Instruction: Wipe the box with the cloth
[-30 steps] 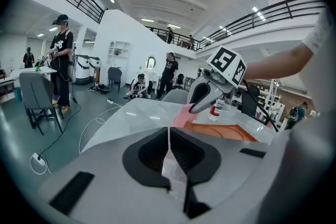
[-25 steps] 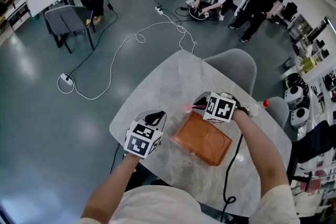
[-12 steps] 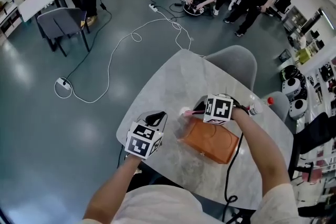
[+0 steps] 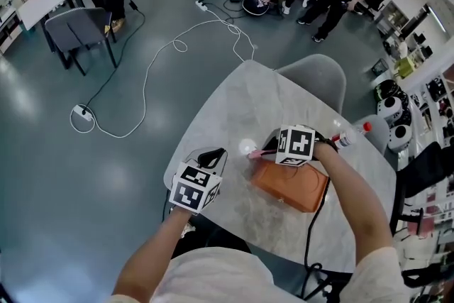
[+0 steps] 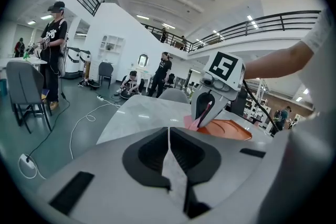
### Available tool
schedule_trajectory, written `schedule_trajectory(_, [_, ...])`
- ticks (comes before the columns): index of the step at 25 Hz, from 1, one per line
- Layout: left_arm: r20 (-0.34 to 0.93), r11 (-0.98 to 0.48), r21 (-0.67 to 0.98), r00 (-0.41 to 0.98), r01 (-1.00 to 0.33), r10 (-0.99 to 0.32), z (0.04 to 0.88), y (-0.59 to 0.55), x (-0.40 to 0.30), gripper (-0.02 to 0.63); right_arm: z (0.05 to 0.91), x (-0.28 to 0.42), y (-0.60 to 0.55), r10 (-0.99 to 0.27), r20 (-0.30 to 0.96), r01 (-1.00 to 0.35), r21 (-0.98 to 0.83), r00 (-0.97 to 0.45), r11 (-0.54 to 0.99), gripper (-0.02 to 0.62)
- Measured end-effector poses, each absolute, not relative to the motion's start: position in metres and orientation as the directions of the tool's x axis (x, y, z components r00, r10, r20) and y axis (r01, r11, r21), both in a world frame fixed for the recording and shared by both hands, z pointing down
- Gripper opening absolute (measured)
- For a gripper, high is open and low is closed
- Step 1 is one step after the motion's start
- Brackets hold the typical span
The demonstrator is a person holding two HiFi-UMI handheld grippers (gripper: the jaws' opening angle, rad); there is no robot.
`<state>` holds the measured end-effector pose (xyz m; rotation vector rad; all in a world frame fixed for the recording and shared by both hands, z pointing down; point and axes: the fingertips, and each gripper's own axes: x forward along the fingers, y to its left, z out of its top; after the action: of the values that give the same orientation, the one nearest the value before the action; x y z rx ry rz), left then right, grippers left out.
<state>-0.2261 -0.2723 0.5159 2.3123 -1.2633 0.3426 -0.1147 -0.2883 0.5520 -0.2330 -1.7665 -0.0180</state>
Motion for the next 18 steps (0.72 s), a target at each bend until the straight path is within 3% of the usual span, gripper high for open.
schedule_trajectory(18, [0.418, -0.482, 0.302, 0.568, -0.823, -0.709, 0.515, -0.25, -0.218, 0.017, 0.55, -0.117, -0.251, 0.168, 0.971, 0.165, -0.14, -0.172, 0.976, 0.018])
